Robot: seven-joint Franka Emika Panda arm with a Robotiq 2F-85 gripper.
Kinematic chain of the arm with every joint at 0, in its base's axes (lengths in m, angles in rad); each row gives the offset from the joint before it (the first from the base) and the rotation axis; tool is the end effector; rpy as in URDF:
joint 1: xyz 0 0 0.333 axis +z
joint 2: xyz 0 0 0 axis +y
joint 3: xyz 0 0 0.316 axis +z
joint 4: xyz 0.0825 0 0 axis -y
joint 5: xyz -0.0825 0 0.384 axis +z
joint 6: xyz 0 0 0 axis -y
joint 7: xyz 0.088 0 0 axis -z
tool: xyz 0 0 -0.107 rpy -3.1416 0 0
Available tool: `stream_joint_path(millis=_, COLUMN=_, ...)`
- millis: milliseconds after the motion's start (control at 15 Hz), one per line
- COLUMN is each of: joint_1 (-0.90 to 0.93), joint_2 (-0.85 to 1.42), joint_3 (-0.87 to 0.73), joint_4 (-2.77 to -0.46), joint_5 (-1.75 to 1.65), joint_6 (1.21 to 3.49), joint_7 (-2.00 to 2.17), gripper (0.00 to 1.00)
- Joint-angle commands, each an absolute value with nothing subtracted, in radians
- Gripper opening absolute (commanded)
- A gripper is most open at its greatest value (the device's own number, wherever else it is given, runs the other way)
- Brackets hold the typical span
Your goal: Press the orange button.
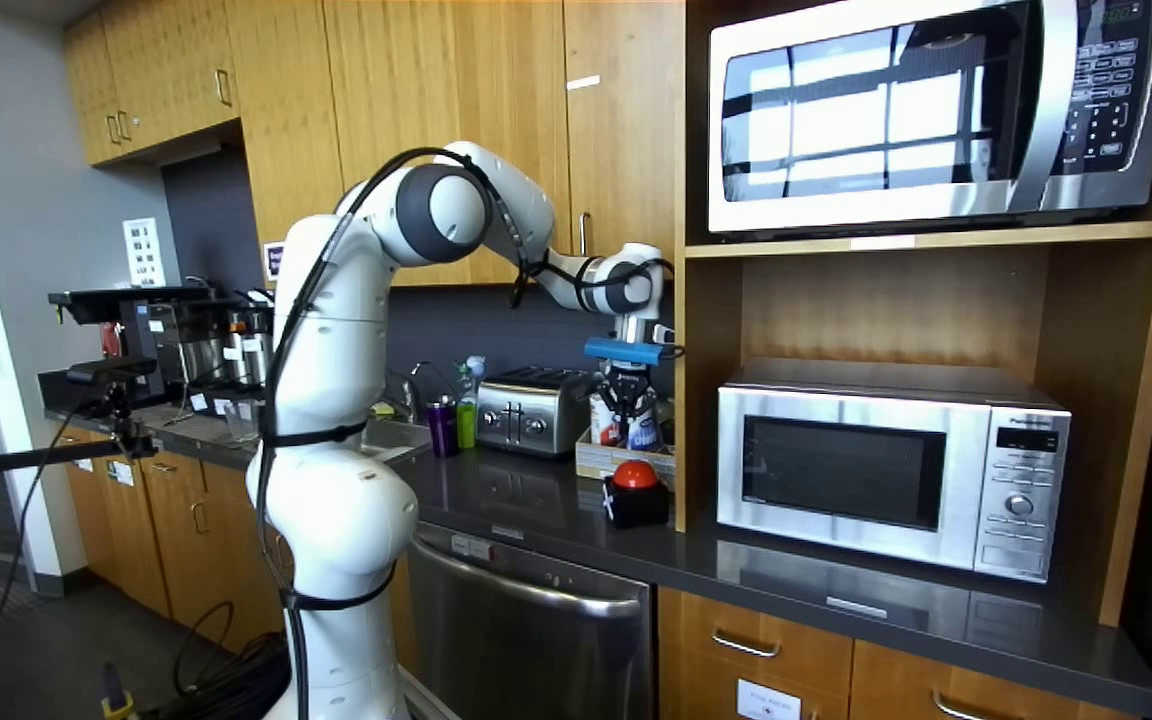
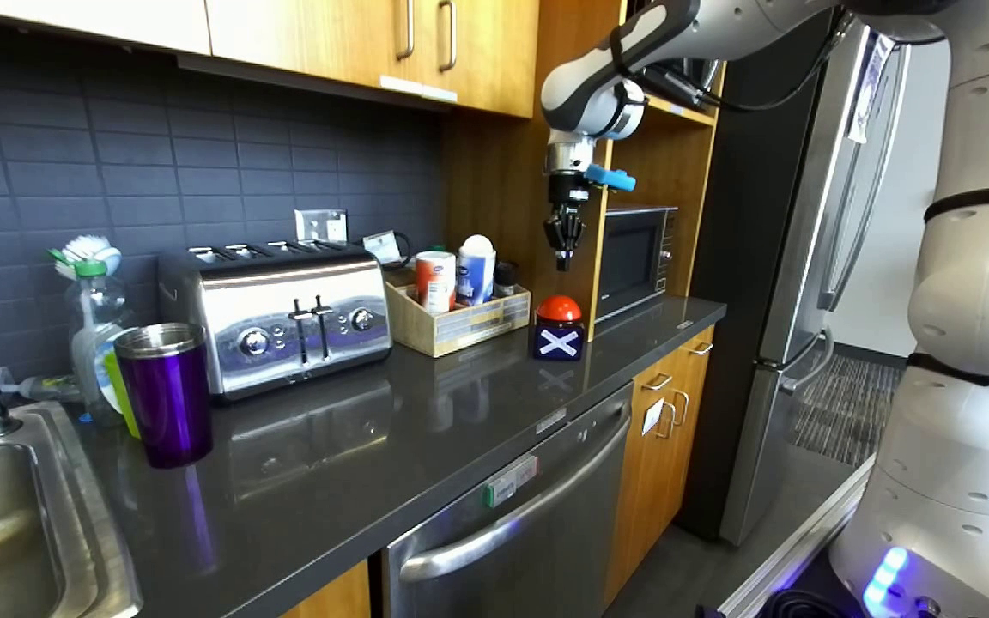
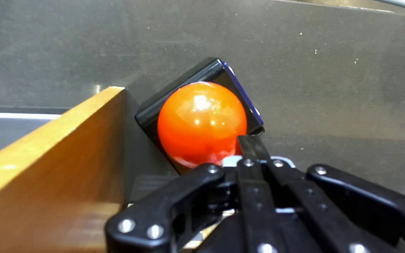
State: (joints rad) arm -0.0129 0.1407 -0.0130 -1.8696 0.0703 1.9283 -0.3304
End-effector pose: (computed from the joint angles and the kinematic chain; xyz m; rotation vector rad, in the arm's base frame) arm 0.5876 -0.0101 0.4319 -3.0339 -0.4233 0.1065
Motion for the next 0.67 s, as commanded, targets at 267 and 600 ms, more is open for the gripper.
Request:
stream_joint_path(millis=267, joint_1=-0.037, joint_2=0.229, joint_3=-0.011, joint_4=-1.825, joint_5=0.061, joint_6=1.951, joint_7=-0.389, gripper=0.00)
stream_joint_path(millis=600, joint_1=-0.046, joint_2=0.283, joint_3=-0.012, joint_4=-1.803, joint_5=0.048, joint_6=2.012, joint_7=-0.394, gripper=0.00)
